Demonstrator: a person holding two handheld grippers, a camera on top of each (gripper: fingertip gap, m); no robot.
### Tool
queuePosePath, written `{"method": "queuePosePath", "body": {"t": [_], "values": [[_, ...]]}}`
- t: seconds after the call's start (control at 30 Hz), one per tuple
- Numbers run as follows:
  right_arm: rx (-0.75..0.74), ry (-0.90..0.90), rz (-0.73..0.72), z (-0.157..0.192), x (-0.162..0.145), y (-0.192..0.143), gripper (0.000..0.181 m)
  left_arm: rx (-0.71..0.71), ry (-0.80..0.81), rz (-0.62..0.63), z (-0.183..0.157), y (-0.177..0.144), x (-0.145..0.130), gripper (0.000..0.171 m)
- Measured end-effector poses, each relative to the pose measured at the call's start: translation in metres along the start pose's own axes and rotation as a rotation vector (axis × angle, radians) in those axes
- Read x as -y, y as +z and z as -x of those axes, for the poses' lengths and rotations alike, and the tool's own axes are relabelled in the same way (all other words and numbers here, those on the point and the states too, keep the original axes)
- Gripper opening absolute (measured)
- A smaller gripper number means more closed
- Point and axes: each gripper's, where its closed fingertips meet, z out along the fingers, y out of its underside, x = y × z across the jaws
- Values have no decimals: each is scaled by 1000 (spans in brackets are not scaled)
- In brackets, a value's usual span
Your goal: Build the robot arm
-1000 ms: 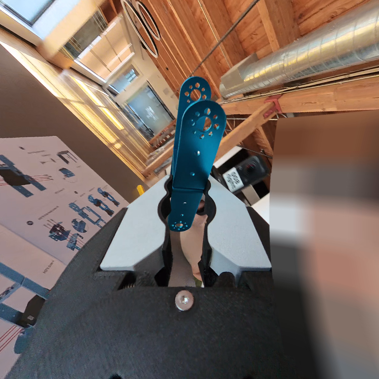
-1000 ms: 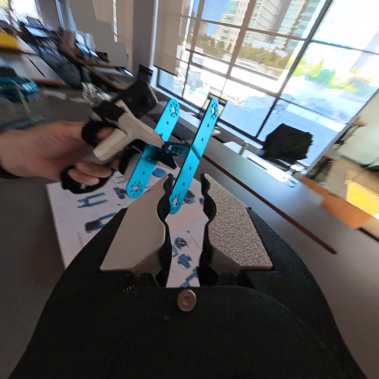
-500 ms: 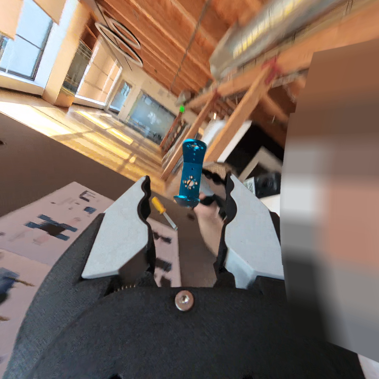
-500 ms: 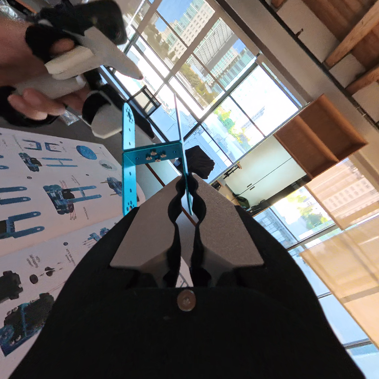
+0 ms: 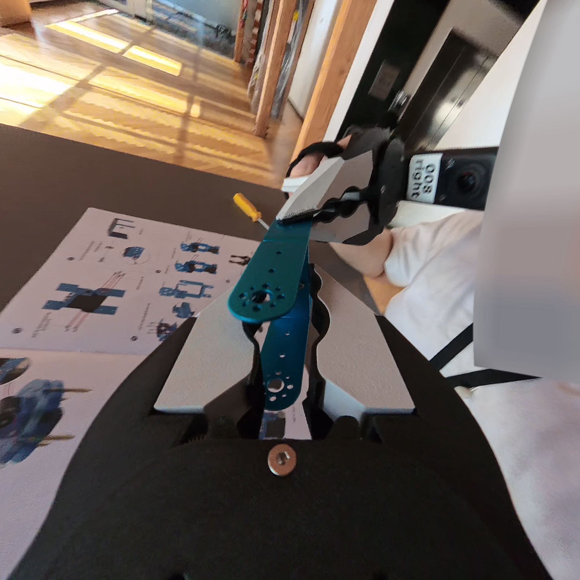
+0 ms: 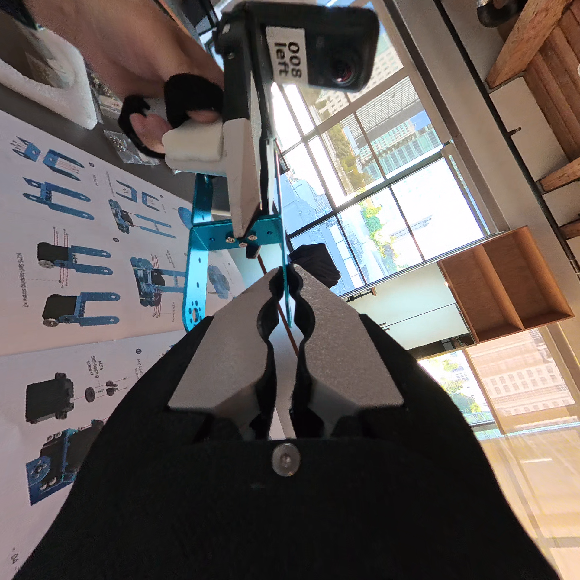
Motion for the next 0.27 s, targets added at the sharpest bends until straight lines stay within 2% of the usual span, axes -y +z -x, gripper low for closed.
{"method": "queuePosePath", "body": {"t": [0.1,0.13,0.2,0.27], "values": [[-15,93,-61,-8,8,-4,2,-104,-78,-99,-7,-3,11,24],[-28,143,-86,-14,10,-5,5,-138,-99,-126,-10,-4,15,24],[-80,261,-158,-31,16,-13,22,-188,-118,-182,-15,-7,23,24],[-77,403,-264,-45,23,-25,24,-213,-112,-245,-19,-12,32,24]]}}
